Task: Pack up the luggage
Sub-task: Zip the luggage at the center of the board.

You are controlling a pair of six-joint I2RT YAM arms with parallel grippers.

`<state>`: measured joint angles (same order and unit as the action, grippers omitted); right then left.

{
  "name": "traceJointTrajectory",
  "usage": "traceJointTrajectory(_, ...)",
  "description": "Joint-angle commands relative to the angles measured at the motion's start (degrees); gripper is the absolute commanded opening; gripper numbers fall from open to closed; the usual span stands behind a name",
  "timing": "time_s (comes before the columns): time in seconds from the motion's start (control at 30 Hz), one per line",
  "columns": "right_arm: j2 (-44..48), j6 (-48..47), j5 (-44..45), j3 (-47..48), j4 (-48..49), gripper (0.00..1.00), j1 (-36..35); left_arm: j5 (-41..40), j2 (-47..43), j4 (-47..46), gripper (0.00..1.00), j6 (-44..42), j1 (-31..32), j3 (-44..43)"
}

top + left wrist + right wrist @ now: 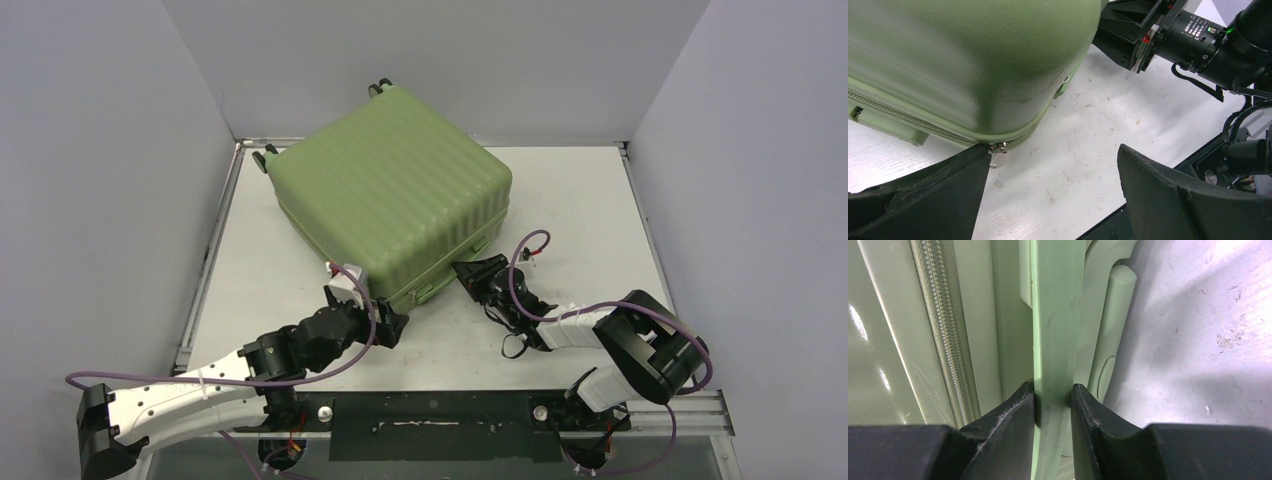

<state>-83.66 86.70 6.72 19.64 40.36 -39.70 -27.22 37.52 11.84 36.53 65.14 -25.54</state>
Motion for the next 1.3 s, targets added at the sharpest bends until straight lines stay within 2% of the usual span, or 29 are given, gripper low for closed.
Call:
traceJointTrajectory(0.0,-3.4,-1.3,-7.5,-0.3,-9.5,0.0,-3.3,1.2,1.0,-5.9,0.96,-2.0,0.1,-2.4)
traceJointTrajectory(0.3,-4.0,-1.2,-7.4,0.6,-9.9,0.0,-4.1,6.2,4.4,-10.3,0.94,-3.8,0.1,-2.4)
traceJointTrajectory(0.73,-4.6,-0.2,-6.9,0.6,-9.6,0.0,-5.0,16.4,8.3,-16.2,0.84,-4.4,1.3,-3.2)
traceJointTrajectory(1.03,-5.5,0.5,-6.9,0.6,-8.7,0.0,-5.7,19.6,9.8,-18.4,0.77,-4.5,1.9,-3.4)
traceJointTrajectory(1.27,-6.9,0.9,-7.4,0.9,-7.9,0.0,-6.2,23.6,12.9,-21.9,0.66,-4.3,2.0,-3.9)
